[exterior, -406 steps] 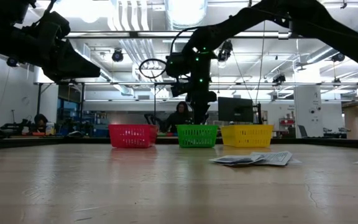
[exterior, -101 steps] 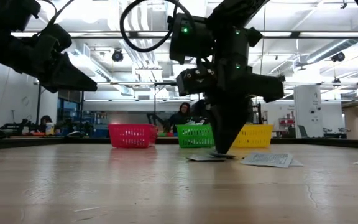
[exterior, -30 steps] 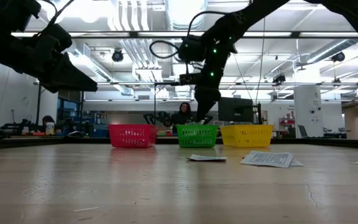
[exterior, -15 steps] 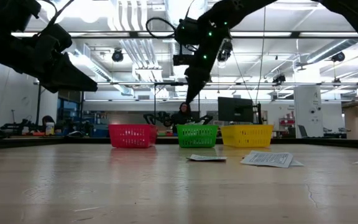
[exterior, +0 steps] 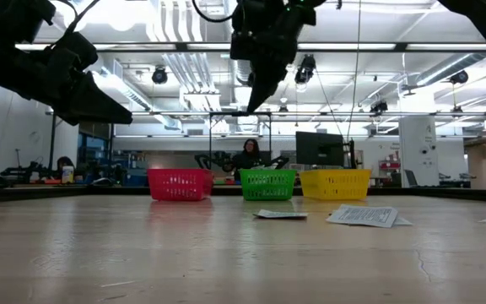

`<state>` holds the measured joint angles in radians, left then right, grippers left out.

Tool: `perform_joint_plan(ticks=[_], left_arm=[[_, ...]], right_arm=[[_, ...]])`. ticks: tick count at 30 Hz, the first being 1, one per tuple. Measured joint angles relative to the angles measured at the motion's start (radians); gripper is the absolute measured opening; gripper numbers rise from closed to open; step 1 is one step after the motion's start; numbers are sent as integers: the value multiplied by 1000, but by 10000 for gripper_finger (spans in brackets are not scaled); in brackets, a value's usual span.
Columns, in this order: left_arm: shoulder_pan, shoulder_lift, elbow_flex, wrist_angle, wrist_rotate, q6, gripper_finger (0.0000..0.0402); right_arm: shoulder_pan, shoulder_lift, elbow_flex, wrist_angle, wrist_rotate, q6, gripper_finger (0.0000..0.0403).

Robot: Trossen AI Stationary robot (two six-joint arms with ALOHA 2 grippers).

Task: Pick & Place First Aid Supplies
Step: Put the alcohol pad into the green basket

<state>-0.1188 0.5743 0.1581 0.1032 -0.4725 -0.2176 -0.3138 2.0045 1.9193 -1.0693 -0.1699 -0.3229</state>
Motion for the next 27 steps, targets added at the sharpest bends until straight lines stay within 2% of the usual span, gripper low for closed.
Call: perform_joint_plan(ticks=[2,9,17,27], left_arm=[[0,0,0,0,0,0,133],[0,0,0,0,0,2,133],[0,0,-3,0,0,13,133],[0,-1,-34,-1,0,-20,133]], right_arm=[[23,0,5,-27,-8,-18,97],[98,-4,-16,-71,-148,-21,78],[196,-5,-43,-110,-154,-25,63],[293,-5,-158,-62,-156,31,59]])
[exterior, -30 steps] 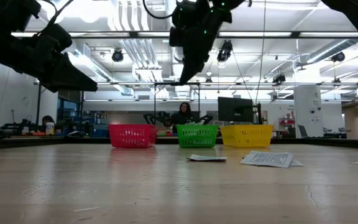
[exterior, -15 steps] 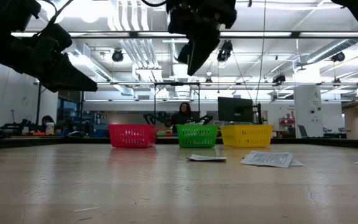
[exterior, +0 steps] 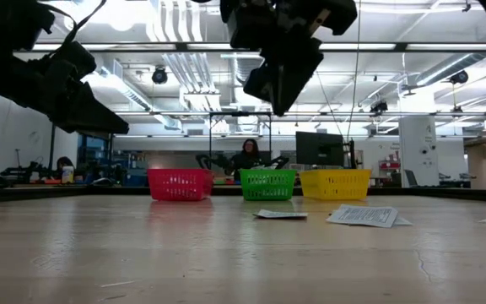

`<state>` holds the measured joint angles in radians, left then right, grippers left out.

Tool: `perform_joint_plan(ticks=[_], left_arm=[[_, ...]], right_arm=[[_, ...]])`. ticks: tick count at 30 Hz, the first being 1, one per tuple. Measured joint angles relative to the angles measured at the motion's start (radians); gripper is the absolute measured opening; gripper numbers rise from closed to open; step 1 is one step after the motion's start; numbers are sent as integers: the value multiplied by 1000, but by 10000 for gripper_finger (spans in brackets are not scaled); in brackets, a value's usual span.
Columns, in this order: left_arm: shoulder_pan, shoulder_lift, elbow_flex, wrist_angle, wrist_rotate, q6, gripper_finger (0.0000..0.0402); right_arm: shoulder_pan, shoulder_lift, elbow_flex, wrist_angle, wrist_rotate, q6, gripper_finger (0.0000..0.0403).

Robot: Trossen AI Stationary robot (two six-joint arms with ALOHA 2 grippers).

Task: Pick & Place First Aid Supplies
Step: Put the alcohol pad into the green basket

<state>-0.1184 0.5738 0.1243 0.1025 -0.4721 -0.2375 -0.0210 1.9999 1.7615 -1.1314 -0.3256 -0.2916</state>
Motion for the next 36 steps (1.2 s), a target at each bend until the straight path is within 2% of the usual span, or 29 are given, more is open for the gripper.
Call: perform_joint_plan(ticks=[17,28,36], left_arm=[[0,-1,0,61,6,44,133],[0,-1,0,61,9,54,133],[0,-1,0,62,11,53,133]], right_arm=[[35,0,-104,182,4,98,79],[37,0,-164,231,4,93,142],[54,34,-168,246,8,11,181]])
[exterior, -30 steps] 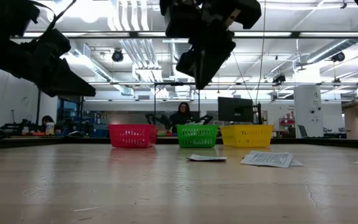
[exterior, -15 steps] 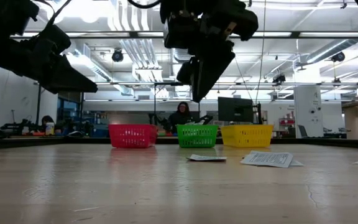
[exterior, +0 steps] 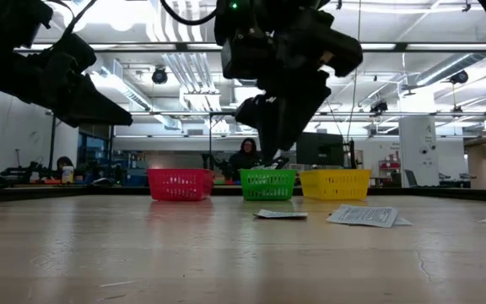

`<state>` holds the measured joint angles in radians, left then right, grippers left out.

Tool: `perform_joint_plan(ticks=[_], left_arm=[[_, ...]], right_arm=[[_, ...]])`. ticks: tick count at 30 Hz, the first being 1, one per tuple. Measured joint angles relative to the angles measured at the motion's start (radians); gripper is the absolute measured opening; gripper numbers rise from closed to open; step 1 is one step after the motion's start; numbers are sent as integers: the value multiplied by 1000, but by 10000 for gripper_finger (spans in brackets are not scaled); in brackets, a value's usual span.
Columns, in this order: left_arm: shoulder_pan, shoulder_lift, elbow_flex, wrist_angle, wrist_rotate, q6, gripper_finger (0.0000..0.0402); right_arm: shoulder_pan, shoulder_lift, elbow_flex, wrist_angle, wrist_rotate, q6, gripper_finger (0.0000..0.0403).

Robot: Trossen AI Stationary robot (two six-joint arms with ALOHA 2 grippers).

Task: Pick & Place First Aid Supplies
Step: Put the alcohol pad into the green basket

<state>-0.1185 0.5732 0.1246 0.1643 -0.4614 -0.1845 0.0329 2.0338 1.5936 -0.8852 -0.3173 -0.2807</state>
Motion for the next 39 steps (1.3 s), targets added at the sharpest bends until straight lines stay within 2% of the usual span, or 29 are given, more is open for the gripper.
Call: perform_joint_plan(ticks=[8,13,22,31,39], left_arm=[[0,0,0,0,4,-1,133],[0,0,0,0,8,-1,133],[0,0,0,0,27,-7,133],[-1,0,0,-1,27,-7,133],[-1,0,-11,-1,27,-11,133]], right_arm=[[22,91,0,64,12,-42,175],[19,140,9,85,133,-43,168],[37,184,13,82,165,-37,164],[90,194,11,89,245,-22,124],[99,194,10,98,245,-7,74]])
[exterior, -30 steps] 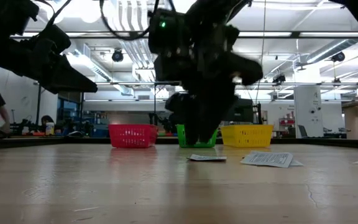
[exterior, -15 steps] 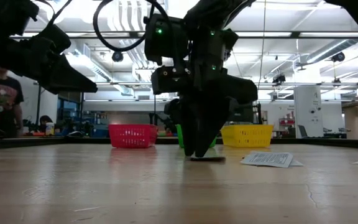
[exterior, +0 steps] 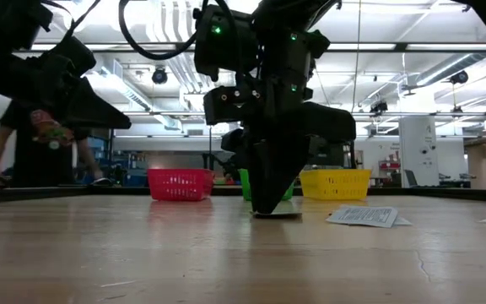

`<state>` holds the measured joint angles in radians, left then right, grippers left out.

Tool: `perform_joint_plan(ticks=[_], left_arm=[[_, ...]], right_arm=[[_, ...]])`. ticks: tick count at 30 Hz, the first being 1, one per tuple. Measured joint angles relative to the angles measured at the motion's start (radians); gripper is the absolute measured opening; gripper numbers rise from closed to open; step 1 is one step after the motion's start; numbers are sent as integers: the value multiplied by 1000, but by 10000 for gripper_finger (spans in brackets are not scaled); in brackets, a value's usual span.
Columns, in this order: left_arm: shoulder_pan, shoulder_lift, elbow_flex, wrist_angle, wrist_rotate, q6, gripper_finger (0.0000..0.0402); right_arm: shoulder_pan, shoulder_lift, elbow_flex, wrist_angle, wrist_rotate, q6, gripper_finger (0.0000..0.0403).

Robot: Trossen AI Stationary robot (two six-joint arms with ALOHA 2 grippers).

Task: Pick & Place First Aid Supplies
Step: Put the alcohol pad into the green basket

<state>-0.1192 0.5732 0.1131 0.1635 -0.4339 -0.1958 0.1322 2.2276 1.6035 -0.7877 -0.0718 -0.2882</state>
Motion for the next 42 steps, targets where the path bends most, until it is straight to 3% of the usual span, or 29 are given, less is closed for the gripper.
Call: perform_joint_plan(ticks=[8,19,24,32,42], left_arm=[[0,0,-2,1,6,-20,133],[0,0,-2,1,6,-22,133],[0,0,-2,1,7,-22,133],[0,0,-2,1,7,-24,133],[0,0,-2,1,7,-23,133]], right_arm=[[0,0,0,3,0,1,13],[-10,-41,-5,-2,15,24,8],[-31,-88,-10,-18,-37,25,8],[-97,-126,-7,-11,-349,21,8],[-177,-130,-5,-9,-1043,-16,8]])
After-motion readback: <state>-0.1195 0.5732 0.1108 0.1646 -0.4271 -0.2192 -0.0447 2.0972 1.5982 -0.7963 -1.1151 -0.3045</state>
